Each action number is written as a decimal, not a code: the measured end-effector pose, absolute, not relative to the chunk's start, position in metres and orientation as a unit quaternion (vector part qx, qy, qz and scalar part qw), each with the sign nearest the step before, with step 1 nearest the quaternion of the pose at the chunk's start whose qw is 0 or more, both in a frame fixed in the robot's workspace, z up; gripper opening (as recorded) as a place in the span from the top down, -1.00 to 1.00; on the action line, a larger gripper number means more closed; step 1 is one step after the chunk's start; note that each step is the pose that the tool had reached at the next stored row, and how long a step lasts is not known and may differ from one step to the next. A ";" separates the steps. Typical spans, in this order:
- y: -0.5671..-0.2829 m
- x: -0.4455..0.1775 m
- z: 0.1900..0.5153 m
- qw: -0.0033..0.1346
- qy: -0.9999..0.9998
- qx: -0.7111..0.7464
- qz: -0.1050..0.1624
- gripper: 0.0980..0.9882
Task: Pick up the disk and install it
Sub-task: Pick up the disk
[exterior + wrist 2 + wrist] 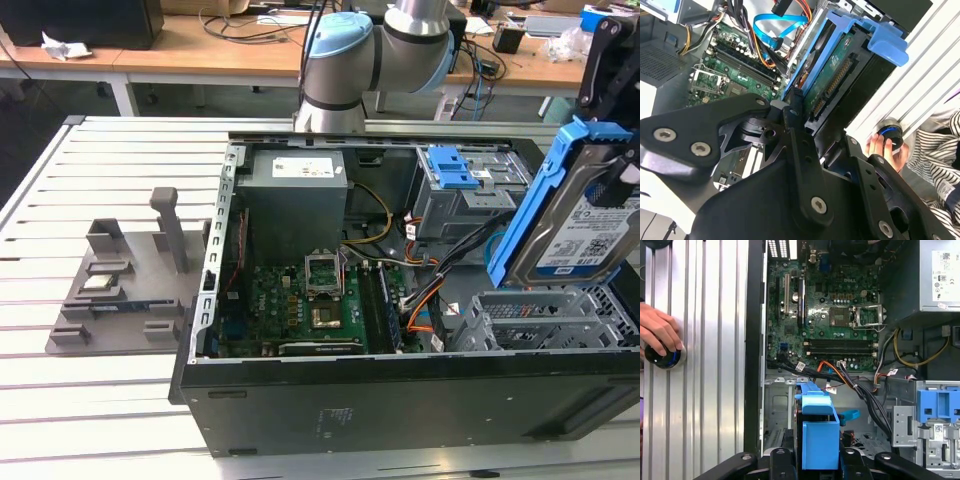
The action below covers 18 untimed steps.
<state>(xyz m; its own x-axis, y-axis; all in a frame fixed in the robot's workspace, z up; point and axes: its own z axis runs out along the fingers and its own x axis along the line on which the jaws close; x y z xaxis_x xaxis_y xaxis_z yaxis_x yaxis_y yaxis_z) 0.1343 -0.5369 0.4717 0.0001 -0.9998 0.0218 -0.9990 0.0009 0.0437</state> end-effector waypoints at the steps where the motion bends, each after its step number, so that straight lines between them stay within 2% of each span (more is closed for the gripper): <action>1: -0.537 0.135 0.470 0.023 -0.707 0.707 -0.008 0.40; 18: -0.537 0.139 0.458 0.027 -0.708 0.705 -0.004 0.40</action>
